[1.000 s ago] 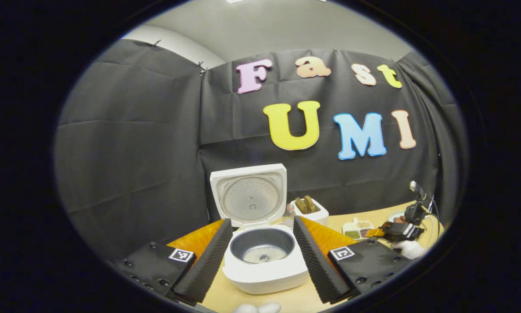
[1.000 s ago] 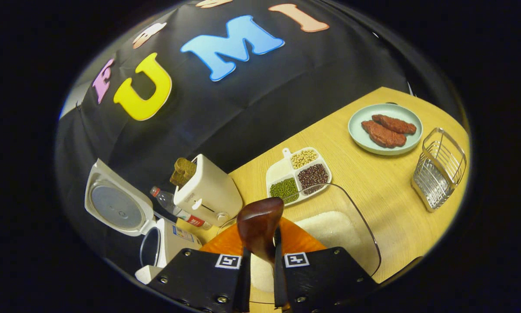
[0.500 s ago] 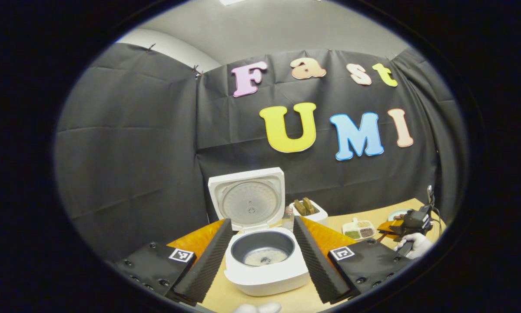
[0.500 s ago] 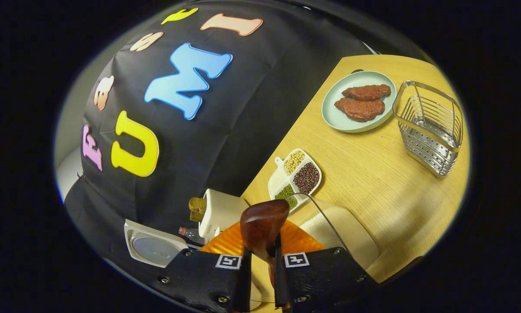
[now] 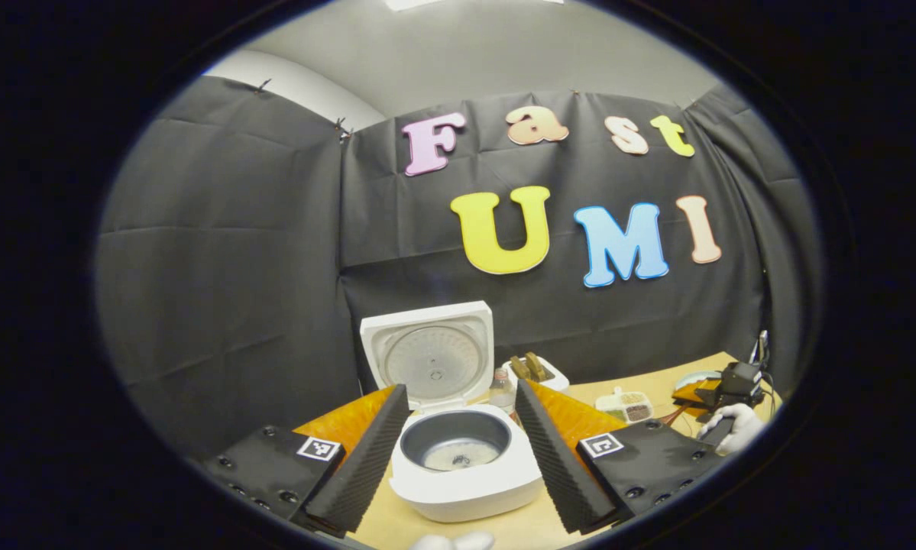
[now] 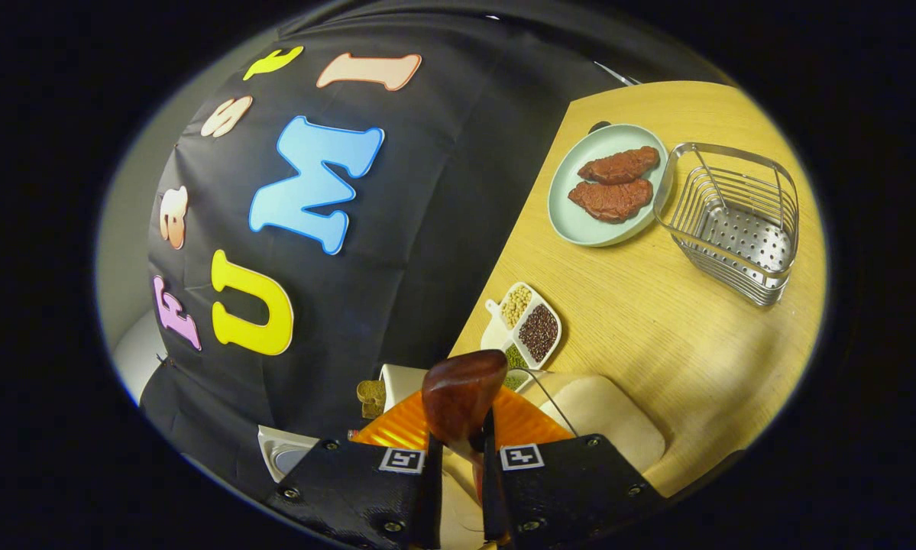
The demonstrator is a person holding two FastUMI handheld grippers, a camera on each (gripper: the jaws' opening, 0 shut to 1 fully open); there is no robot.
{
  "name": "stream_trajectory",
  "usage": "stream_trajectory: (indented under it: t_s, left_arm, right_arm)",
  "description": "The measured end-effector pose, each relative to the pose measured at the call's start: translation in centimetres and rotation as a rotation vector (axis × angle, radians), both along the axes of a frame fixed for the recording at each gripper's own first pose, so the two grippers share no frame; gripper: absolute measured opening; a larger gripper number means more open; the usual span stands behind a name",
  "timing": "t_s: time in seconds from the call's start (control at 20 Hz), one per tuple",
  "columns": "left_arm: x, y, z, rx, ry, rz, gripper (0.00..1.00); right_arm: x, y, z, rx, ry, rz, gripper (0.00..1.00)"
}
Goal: Close the left gripper, press the button to open the rice cooker; take a wooden spoon from the chopstick holder with the right hand, scoop a spoonful of rice and pour it into the rice cooker, then put the wooden spoon back into the chopstick holder.
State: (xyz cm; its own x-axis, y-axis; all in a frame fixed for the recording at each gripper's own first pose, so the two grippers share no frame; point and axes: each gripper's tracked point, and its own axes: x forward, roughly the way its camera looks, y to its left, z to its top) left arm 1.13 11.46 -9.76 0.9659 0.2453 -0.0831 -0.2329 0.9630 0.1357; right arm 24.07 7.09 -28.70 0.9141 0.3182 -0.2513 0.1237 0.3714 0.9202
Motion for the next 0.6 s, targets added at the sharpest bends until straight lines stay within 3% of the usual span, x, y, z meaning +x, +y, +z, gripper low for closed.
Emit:
stream_trajectory:
  t_s: [0.4,0.6]
  left_arm:
    - [-0.6,0.8,-0.4,-0.025,-0.01,0.003,1.0]
    - [-1.6,2.1,-0.7,-0.03,-0.02,0.015,1.0]
  right_arm:
    - [-0.3,-0.1,4.3,0.109,-0.017,-0.025,0.21]
    - [-0.3,1.1,8.6,0.105,-0.062,-0.016,0.21]
